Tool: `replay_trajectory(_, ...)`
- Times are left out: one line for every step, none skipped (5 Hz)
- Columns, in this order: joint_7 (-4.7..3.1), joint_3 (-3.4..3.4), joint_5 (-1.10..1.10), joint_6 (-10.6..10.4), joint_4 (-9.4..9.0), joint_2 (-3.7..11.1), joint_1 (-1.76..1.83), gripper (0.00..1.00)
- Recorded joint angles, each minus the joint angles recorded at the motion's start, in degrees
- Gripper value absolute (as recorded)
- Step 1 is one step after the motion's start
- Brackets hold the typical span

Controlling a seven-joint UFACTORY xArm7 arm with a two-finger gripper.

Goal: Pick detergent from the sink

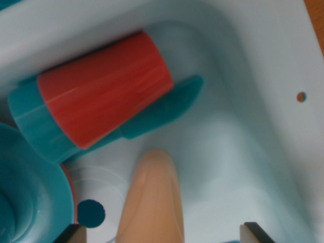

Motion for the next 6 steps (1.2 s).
replay_trajectory(0.01, -0.01, 0.0, -0.1, -0.06, 0.02, -0.02, 0.0)
replay_trajectory(0.01, -0.01, 0.0, -0.1, -0.06, 0.02, -0.02, 0.0)
replay_trajectory(0.01, -0.01, 0.0, -0.1, -0.06, 0.02, -0.02, 0.0)
replay_trajectory(0.01, -0.01, 0.0, -0.1, -0.06, 0.02, -0.02, 1.0)
replay_trajectory(0.01, -0.01, 0.0, -0.1, -0.06, 0.02, -0.02, 1.0)
replay_trajectory(0.02, -0.01, 0.0, -0.1, -0.06, 0.01, -0.02, 1.0)
